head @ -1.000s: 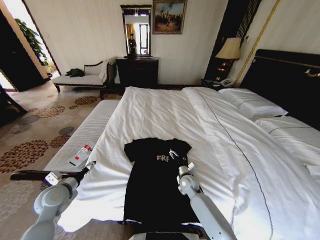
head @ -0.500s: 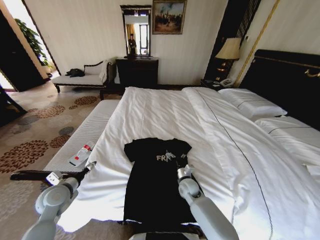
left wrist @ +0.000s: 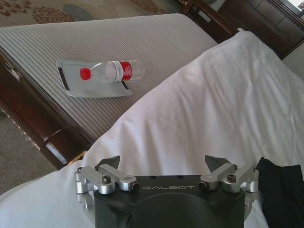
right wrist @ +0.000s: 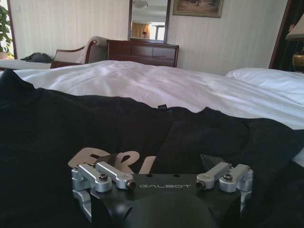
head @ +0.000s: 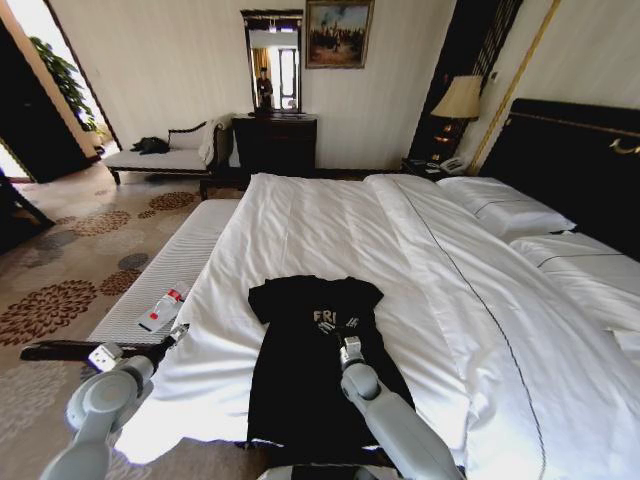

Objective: Fold the clothes on the bed.

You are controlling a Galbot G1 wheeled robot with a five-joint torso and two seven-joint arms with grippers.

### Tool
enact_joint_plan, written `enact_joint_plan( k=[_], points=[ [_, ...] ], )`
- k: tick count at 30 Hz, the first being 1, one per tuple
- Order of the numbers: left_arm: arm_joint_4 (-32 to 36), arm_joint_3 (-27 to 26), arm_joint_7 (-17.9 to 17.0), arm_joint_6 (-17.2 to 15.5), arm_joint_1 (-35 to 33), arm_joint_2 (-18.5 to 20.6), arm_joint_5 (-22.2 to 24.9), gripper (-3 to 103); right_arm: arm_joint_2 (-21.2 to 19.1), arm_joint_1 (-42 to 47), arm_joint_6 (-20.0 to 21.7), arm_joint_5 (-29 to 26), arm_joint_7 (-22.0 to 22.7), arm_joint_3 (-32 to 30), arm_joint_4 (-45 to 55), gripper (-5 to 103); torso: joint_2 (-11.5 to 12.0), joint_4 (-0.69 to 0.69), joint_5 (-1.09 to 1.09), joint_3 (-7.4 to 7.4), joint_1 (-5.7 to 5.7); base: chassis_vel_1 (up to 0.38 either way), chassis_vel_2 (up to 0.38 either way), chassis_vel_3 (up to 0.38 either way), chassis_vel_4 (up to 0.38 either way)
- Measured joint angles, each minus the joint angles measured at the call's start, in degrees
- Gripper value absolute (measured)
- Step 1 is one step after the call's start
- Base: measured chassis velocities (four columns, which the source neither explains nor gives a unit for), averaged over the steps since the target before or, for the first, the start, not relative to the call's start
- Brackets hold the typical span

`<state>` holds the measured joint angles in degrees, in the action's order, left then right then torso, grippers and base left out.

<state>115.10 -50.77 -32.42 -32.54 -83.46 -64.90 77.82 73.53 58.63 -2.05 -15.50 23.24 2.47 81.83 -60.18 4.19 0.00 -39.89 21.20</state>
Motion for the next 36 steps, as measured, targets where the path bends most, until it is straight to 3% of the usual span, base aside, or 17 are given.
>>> enact_joint_plan(
  k=[3,5,13,15,18,20,25,32,36],
  points=[
    [-0.39,0.35,0.03,0.08,0.29,-0.15,-0.36,100,0.15,0.01,0.18,-0.21,0.17,-0.51,-0.45,84,-0.01,0.00,0.00,0.00,0.00,0.000,0.000,0.000,0.000],
    [-0.53,0.47,0.05,0.09,0.38,-0.19,-0.49,100,0.23,0.01,0.19,-0.33,0.21,-0.69,-0.59,84,0.00,0.00,0.00,0.00,0.00,0.000,0.000,0.000,0.000],
    [-0.91,0.73,0.11,0.18,0.67,-0.25,-0.79,100,0.33,0.02,0.26,-1.66,0.48,-2.36,-0.86,47,0.00,0.00,0.00,0.00,0.00,0.000,0.000,0.000,0.000],
    [-0.92,0.73,0.12,0.18,0.68,-0.25,-0.79,100,0.32,0.06,0.31,-1.87,0.57,-2.58,-0.86,47,0.00,0.00,0.00,0.00,0.00,0.000,0.000,0.000,0.000],
    [-0.93,0.79,0.14,0.21,0.70,-0.24,-0.85,100,0.33,0.14,0.37,-2.50,0.69,-3.36,-0.86,30,0.00,0.00,0.00,0.00,0.00,0.000,0.000,0.000,0.000],
    [-0.93,0.82,0.14,0.21,0.70,-0.24,-0.88,100,0.33,0.16,0.37,-2.73,0.69,-3.61,-0.82,30,0.00,0.00,0.00,0.00,0.00,0.000,0.000,0.000,0.000],
    [-0.94,0.89,0.17,0.30,0.68,-0.30,-1.09,100,0.27,0.39,-1.33,-5.34,-0.20,-5.02,0.57,4,0.00,0.01,0.00,0.00,0.00,0.000,0.000,0.000,0.000],
    [-0.78,0.83,0.19,0.34,0.58,-0.31,-1.11,100,0.37,0.33,-4.30,-7.76,-1.60,-8.26,2.85,1,0.00,0.00,0.00,0.00,0.00,0.000,0.000,0.000,0.000],
    [-0.59,0.65,0.23,0.44,0.48,-0.28,-1.11,100,-0.05,0.33,-4.91,-10.20,-2.27,-13.07,5.04,1,0.00,0.00,0.01,0.00,0.00,0.000,0.000,0.000,0.000]
  ],
)
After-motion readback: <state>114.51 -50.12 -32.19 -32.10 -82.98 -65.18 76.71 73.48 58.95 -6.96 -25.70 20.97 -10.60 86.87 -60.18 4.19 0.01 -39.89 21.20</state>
